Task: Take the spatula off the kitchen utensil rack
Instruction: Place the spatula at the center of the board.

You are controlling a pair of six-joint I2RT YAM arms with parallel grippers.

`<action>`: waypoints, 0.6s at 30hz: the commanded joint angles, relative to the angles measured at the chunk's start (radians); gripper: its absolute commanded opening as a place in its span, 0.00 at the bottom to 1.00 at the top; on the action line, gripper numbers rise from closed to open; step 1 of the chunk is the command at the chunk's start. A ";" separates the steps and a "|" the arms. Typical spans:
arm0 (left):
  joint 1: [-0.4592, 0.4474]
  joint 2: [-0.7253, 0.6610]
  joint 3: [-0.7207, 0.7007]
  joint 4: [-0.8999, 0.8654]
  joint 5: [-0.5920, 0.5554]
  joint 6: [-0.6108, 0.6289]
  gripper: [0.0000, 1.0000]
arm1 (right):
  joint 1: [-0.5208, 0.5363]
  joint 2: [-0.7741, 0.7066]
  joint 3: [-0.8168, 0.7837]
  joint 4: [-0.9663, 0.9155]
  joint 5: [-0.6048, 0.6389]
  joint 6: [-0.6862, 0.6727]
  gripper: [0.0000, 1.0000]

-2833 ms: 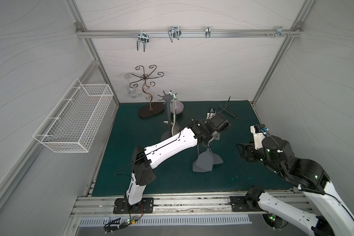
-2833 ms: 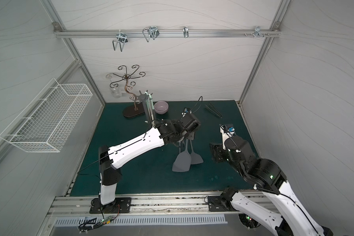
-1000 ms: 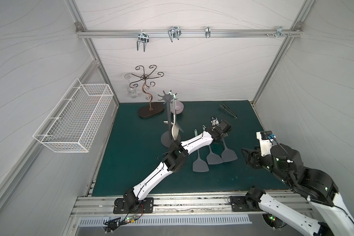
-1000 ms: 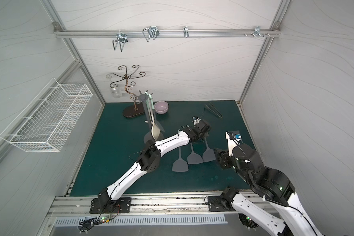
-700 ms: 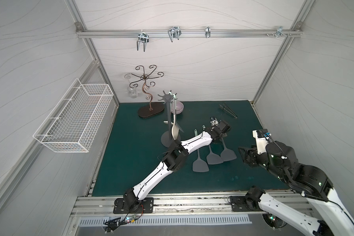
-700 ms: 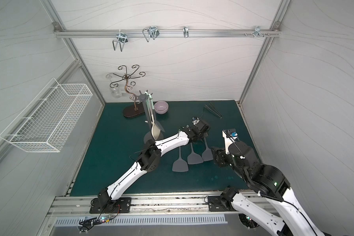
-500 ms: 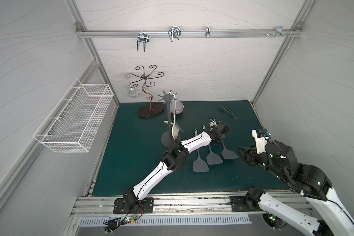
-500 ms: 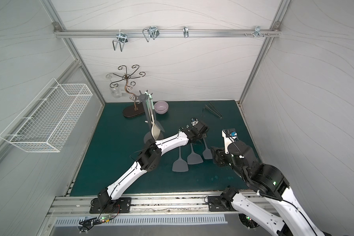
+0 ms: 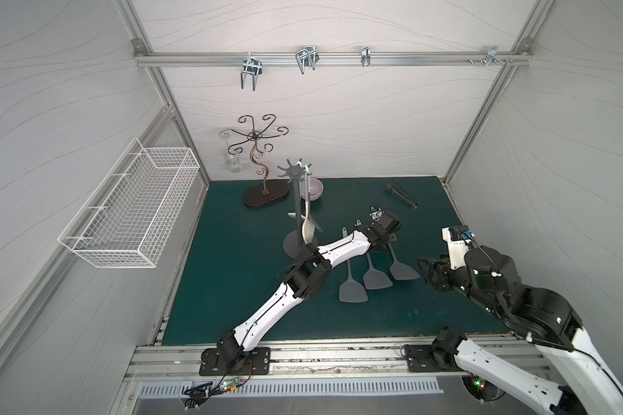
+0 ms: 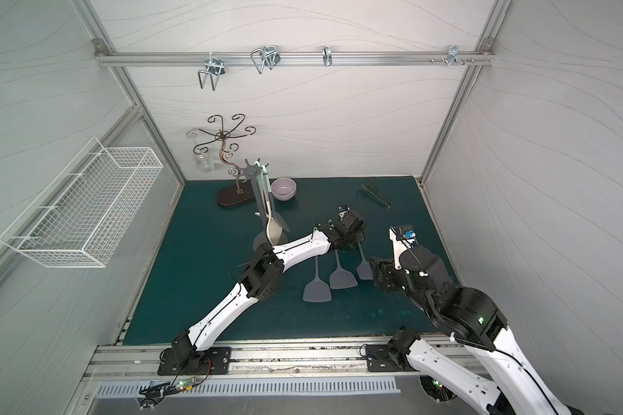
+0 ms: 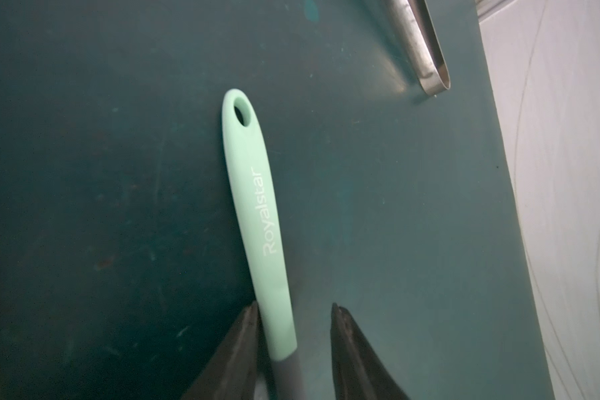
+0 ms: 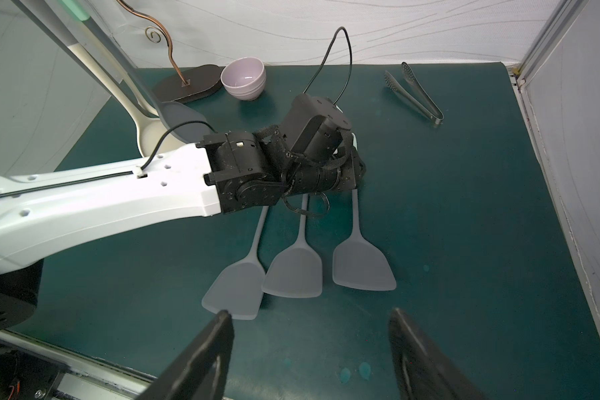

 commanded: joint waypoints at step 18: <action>0.031 -0.645 -0.319 -0.009 0.184 0.405 0.58 | -0.016 0.127 0.222 0.045 -0.005 -0.059 0.73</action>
